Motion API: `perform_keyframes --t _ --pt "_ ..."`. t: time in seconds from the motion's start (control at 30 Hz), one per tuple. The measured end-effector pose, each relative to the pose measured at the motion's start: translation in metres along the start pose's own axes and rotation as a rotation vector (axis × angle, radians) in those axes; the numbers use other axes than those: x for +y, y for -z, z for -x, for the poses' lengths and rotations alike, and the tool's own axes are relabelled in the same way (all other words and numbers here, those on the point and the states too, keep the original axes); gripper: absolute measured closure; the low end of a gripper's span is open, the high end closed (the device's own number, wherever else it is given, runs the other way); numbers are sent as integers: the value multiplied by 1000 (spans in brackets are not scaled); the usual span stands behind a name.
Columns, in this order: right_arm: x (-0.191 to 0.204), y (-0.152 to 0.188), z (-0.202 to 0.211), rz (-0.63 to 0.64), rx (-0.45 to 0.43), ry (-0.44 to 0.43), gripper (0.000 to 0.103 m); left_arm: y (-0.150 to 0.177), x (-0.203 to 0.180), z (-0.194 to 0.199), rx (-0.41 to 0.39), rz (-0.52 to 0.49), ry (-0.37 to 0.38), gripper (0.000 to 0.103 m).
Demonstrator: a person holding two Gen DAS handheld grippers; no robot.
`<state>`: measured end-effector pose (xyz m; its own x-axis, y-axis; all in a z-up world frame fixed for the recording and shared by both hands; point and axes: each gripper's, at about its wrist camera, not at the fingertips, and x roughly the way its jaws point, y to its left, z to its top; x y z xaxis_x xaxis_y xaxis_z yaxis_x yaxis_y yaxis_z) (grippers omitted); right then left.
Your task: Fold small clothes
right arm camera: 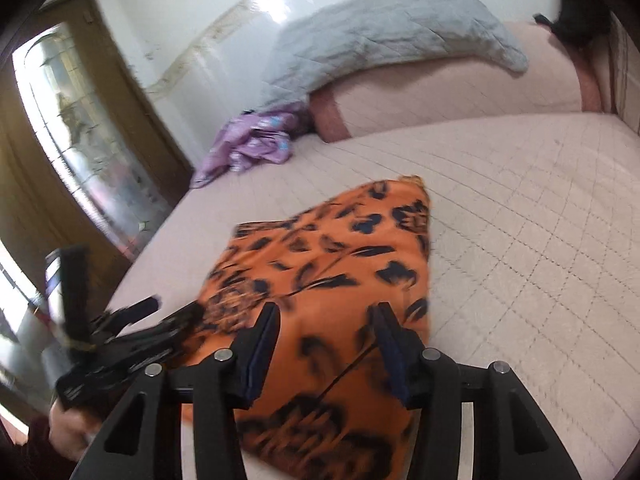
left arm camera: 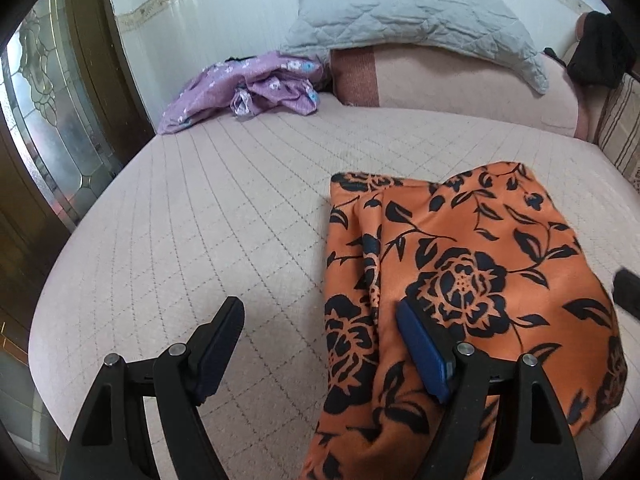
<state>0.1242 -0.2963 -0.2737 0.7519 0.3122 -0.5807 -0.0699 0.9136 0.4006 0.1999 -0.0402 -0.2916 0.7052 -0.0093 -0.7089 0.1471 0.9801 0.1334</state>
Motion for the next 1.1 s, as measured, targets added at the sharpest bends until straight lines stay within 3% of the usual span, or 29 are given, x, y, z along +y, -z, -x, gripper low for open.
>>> perform_keyframes --t 0.13,0.2,0.3,0.4,0.7,1.1 --pt "18 19 0 12 75 -28 51 0 0 24 -46 -12 -20 23" --pt "27 31 -15 57 136 52 50 -2 1 42 -73 -13 -21 23" --pt "34 26 -5 47 121 57 50 -4 9 71 -110 22 -12 23" --pt "33 20 24 -17 47 20 50 -4 17 100 -141 53 1 18" --pt "56 13 122 12 -145 99 41 -11 20 175 -264 69 -18 14" --pt "99 10 196 106 -288 174 34 -6 20 236 -341 76 -11 3"
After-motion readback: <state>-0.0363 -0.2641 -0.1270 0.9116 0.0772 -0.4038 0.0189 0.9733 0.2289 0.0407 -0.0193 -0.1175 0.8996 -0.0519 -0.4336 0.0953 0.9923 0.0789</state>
